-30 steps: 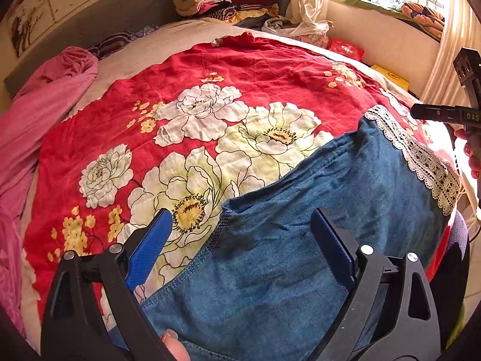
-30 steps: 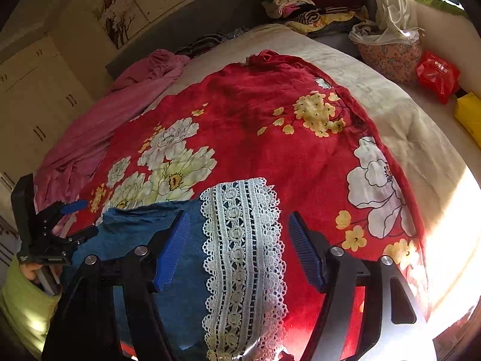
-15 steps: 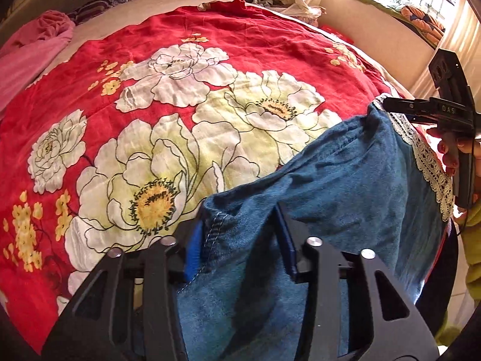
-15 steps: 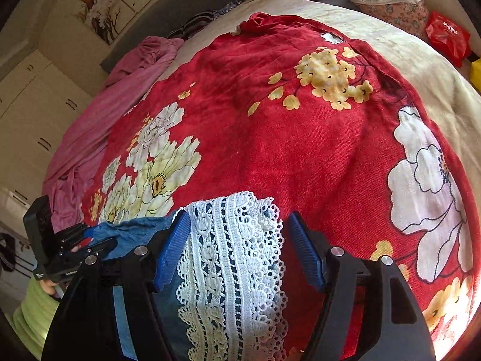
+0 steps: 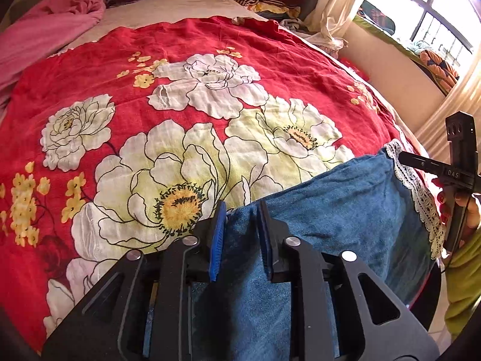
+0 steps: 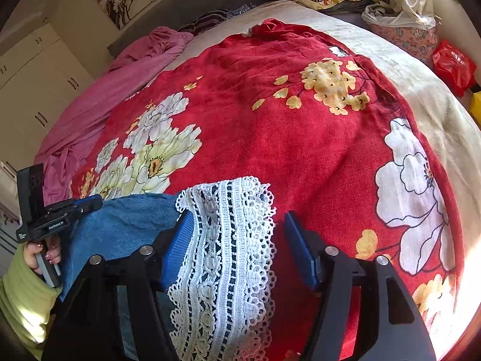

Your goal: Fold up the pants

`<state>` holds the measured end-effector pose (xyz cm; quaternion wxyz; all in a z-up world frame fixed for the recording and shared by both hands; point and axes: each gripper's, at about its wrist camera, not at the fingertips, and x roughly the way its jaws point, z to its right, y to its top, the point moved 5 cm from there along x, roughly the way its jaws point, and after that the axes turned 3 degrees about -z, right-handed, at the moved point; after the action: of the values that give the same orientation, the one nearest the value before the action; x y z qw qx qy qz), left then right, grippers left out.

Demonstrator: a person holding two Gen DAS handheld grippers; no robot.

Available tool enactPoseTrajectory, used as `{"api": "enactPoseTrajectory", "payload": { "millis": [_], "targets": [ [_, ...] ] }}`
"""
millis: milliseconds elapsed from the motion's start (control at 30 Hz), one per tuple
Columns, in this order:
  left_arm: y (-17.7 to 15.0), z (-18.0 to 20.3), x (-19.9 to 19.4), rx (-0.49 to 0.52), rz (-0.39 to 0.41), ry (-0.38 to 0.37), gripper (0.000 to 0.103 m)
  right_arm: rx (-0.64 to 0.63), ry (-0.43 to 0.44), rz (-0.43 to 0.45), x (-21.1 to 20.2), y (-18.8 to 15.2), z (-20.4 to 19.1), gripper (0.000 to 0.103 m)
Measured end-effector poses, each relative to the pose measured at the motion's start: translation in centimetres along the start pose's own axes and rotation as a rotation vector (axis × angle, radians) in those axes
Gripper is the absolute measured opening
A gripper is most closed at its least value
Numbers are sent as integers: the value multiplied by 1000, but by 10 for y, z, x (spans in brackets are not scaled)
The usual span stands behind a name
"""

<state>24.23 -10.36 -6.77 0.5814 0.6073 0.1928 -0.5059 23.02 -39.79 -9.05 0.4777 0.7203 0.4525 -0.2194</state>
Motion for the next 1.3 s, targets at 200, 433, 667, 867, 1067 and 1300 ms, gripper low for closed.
{"api": "enactPoseTrajectory", "payload": {
  "millis": [200,433,667,867,1067,1300],
  "targets": [
    [-3,4,9,2,-61,-50,58,56,122,-67,19,9,8,44],
    [-10,5,27,-43,-84,-43,11,-51,141,-10,0,3,-20,21],
    [7,11,15,-38,-14,67,6,-237,-33,63,-15,28,-43,19],
    [-5,3,32,-54,-8,110,19,-244,-179,-53,34,13,-18,31],
    [-6,-12,3,-89,54,130,45,-80,-218,25,-16,10,7,58],
    [-29,-8,-50,-136,131,122,74,21,-199,159,-96,-44,3,65]
  ]
}}
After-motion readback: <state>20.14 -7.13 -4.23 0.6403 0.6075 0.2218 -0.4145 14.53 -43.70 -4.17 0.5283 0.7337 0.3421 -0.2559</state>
